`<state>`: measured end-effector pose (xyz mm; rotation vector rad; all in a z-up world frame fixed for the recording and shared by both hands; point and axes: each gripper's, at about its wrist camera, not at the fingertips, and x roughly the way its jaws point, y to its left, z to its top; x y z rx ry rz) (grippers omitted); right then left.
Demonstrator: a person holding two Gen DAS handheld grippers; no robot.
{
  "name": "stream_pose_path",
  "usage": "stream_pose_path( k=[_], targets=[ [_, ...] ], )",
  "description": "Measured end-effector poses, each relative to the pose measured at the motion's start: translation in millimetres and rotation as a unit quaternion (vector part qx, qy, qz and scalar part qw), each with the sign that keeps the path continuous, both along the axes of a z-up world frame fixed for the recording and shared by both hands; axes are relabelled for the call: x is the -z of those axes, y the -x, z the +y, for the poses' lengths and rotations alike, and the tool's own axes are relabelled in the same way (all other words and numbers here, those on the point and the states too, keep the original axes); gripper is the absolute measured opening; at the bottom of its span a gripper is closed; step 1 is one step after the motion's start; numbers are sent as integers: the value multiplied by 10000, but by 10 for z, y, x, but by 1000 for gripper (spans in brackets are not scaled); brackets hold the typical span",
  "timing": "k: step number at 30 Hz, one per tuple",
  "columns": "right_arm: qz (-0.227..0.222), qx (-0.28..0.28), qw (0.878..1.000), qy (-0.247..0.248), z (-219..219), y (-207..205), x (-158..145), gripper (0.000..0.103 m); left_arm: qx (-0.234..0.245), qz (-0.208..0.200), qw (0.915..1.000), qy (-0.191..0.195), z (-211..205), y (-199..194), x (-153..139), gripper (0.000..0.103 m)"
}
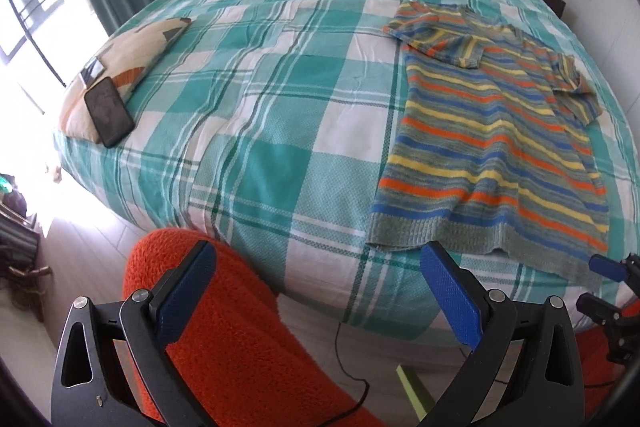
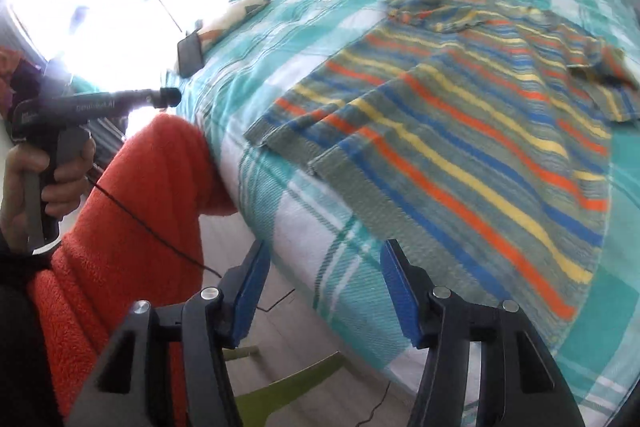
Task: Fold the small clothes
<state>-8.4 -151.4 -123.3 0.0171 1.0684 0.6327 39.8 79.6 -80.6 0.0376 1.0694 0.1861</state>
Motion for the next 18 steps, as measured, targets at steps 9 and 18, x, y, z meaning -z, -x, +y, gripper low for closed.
stream_pose_path(
  k=[9,18],
  targets=[
    [-451,699,9964,167,-33,-61,-118,61,129,-21,9994,-318,-137,-21,-53,102],
    [-673,557,9954,381,102,21,-161,61,183,-49,9989,-440,-197,-1,-66,102]
  ],
)
